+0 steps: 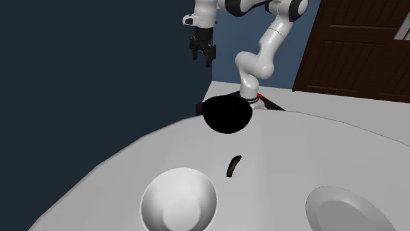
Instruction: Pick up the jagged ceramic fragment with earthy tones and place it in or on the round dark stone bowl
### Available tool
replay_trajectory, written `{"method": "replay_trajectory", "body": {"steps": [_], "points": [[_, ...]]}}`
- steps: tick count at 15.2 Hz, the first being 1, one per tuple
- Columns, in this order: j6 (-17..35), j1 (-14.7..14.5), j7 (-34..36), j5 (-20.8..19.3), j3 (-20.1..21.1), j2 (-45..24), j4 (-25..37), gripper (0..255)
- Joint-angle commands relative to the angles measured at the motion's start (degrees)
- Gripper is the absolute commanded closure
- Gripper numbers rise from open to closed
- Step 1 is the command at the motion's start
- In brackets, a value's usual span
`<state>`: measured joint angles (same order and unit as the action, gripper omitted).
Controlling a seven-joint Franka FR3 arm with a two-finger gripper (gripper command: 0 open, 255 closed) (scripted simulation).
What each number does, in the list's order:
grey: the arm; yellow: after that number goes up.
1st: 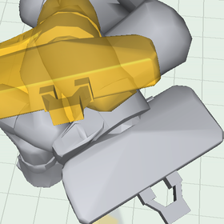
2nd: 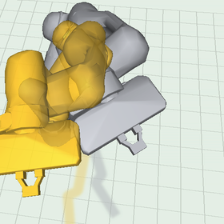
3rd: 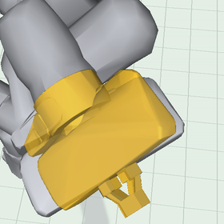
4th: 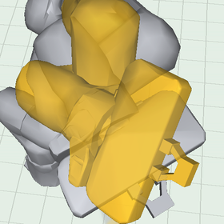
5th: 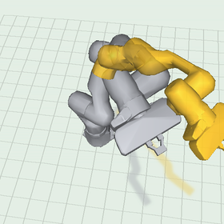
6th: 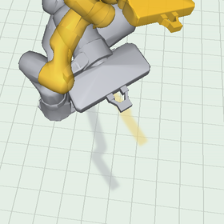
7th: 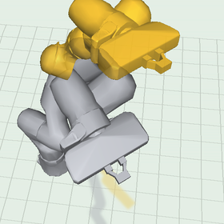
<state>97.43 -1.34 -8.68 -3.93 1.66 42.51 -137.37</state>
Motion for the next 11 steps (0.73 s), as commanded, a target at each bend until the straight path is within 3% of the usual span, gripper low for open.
{"method": "replay_trajectory", "body": {"steps": [1, 11], "points": [[0.0, 0.0, 0.0, 0.0, 0.0, 0.0, 0.0, 0], [9.5, -4.5, 10.0, 1.7, 12.5, -8.8, 2.8, 0]]}}
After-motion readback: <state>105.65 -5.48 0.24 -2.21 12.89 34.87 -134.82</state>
